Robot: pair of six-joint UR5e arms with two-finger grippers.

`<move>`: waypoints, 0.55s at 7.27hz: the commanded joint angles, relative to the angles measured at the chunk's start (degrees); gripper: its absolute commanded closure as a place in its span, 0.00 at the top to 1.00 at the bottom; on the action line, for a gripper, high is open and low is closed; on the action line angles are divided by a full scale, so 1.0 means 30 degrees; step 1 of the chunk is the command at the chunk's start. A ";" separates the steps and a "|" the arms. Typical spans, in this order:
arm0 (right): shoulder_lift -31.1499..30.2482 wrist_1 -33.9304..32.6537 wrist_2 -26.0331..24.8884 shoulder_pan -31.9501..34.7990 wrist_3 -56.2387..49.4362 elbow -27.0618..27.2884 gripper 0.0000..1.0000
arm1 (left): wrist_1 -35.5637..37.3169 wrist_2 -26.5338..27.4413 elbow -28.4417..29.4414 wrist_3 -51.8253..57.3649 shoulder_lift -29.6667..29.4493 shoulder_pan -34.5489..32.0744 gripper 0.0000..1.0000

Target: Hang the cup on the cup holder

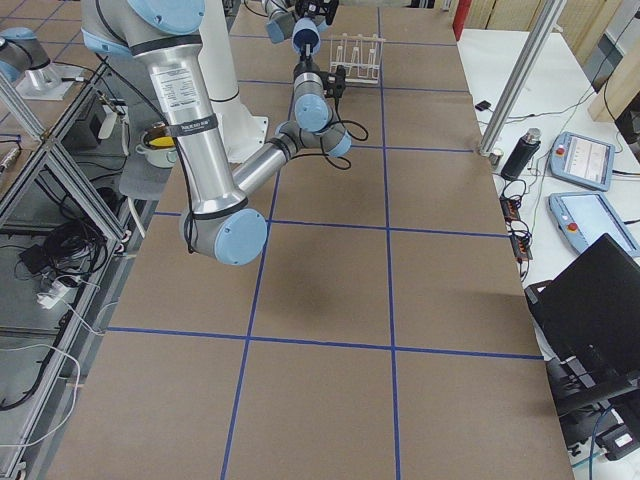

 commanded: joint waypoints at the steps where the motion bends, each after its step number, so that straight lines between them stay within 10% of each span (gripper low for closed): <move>1: -0.0029 0.0633 -0.0319 -0.0263 0.0000 -0.0062 0.00 | -0.0003 -0.0031 0.0008 0.0055 0.0014 0.0002 0.58; 2: -0.0059 0.0988 -0.0436 -0.0410 0.0000 -0.0150 0.00 | -0.0003 -0.0031 0.0009 0.0055 0.0014 0.0002 0.40; 4: -0.0088 0.0846 -0.0931 -0.1021 0.0088 -0.0238 0.75 | -0.0003 -0.0060 0.0009 0.0085 0.0101 -0.0028 0.00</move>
